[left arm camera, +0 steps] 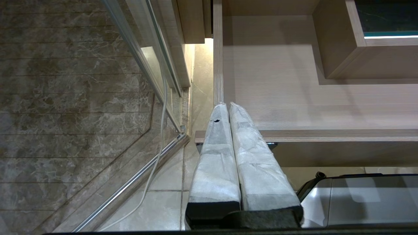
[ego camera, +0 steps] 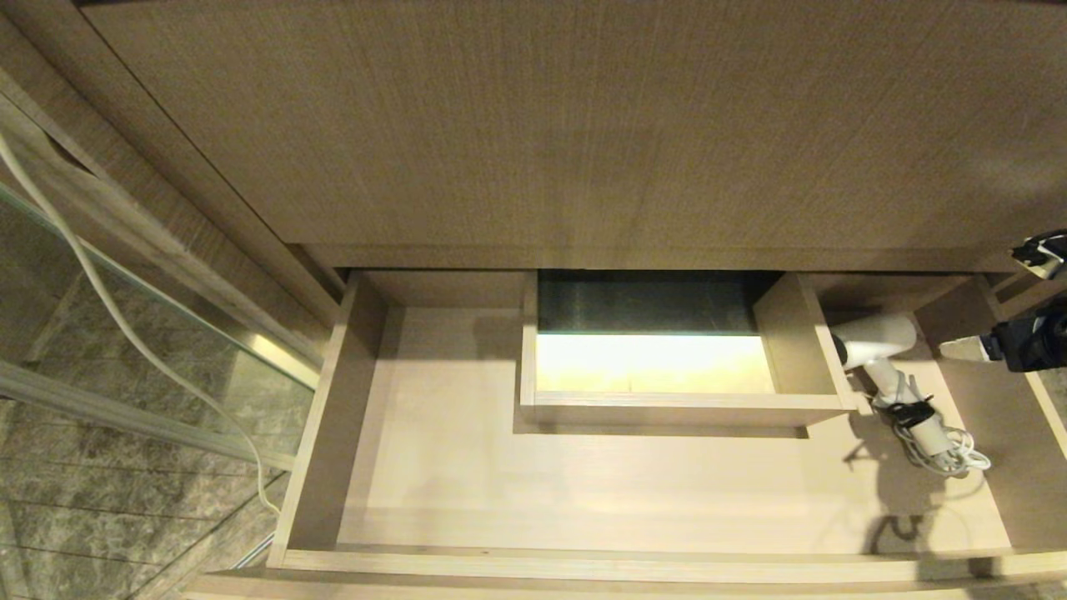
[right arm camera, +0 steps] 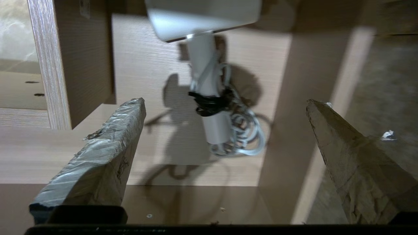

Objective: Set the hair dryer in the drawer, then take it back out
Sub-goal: Take the hairdryer out

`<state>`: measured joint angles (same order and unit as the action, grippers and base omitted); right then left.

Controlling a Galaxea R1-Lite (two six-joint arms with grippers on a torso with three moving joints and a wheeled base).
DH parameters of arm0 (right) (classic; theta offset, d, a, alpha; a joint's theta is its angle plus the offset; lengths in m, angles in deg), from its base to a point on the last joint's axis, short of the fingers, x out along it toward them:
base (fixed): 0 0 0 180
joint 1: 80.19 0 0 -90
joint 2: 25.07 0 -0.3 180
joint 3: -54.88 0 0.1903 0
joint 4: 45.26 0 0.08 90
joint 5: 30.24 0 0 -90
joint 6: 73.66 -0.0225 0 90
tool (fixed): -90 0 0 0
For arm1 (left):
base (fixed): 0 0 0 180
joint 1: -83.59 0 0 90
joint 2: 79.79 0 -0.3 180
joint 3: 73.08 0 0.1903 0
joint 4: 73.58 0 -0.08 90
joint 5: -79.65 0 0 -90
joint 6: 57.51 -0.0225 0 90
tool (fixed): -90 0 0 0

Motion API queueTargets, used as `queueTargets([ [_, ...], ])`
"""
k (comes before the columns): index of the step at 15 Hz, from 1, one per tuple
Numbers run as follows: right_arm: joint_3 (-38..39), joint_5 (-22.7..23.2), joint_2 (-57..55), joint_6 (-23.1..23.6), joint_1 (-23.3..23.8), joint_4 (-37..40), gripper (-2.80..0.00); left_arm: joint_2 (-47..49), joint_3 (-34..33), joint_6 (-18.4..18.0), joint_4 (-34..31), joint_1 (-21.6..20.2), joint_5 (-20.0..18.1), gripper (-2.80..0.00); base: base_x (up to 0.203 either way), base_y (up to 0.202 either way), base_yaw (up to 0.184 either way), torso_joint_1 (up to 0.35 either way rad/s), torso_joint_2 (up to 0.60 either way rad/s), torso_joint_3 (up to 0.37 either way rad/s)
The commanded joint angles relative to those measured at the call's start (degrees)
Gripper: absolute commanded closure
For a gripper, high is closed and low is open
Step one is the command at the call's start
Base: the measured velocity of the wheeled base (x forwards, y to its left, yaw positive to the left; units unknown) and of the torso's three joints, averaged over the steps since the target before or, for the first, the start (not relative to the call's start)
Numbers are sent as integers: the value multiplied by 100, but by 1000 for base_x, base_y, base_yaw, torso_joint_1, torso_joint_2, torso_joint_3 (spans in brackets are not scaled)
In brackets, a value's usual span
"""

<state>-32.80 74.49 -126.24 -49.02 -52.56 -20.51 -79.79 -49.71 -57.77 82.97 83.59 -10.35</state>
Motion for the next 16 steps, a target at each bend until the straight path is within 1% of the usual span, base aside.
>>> queueTargets([
  [1,-90,111,-345,93,-1,5,-280,0,0,-1,0,0,0,0,0,0,0,0,0,0],
  [3,-186,276,-675,322,14,37,-280,0,0,-1,0,0,0,0,0,0,0,0,0,0],
  [6,-306,280,-858,404,14,20,-280,0,-9,-1,0,0,0,0,0,0,0,0,0,0],
  [7,-464,283,-1149,624,25,19,-280,0,-9,-1,0,0,0,0,0,0,0,0,0,0],
  [8,-604,284,-1335,1010,79,45,-280,0,0,-1,0,0,0,0,0,0,0,0,0,0],
  [9,-639,285,-1446,1209,127,71,-280,0,-9,-1,0,0,0,0,0,0,0,0,0,0],
  [13,-568,315,-1690,1241,141,38,-280,0,-9,-1,0,0,0,0,0,0,0,0,0,0],
  [15,-639,514,-1876,1276,137,-5,-280,0,0,-1,0,0,0,0,0,0,0,0,0,0],
  [16,-647,527,-1919,1347,137,-14,-280,0,-3,-1,0,0,0,0,0,0,0,0,0,0],
])
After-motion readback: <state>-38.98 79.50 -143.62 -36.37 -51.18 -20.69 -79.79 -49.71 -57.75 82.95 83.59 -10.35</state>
